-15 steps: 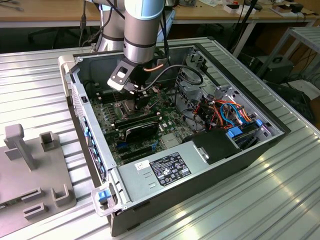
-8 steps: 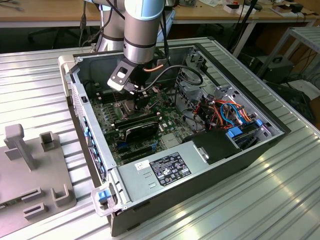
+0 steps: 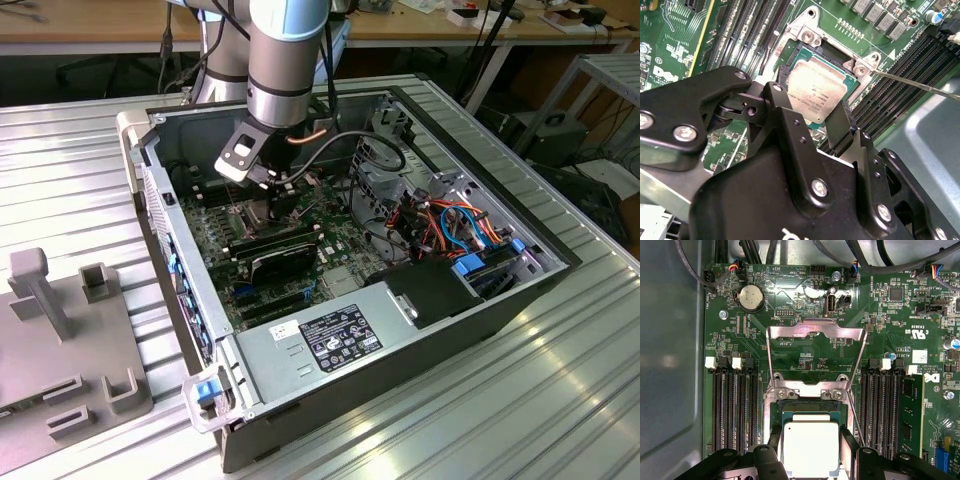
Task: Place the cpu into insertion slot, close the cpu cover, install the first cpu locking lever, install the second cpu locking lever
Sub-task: 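Place the cpu into insertion slot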
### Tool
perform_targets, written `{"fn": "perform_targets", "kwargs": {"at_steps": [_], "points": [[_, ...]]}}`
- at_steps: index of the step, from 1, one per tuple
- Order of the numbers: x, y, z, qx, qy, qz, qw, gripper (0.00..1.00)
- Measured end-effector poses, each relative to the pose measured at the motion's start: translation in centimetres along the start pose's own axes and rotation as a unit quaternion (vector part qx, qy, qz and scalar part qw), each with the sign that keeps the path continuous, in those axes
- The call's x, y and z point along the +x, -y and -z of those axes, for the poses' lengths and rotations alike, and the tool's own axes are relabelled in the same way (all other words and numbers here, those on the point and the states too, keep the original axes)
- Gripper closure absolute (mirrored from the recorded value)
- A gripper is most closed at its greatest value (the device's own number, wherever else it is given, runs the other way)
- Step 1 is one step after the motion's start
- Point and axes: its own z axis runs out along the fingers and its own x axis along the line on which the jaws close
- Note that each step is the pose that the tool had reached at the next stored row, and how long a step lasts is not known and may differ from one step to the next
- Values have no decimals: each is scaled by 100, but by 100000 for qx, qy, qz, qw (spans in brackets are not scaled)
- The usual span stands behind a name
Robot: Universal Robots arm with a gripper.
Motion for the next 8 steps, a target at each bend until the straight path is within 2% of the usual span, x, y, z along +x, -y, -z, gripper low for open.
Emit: {"fn": "perform_targets", "kwargs": {"at_steps": [8], "points": [[0,-1,-3,35,-11,-169,100000,45]]}}
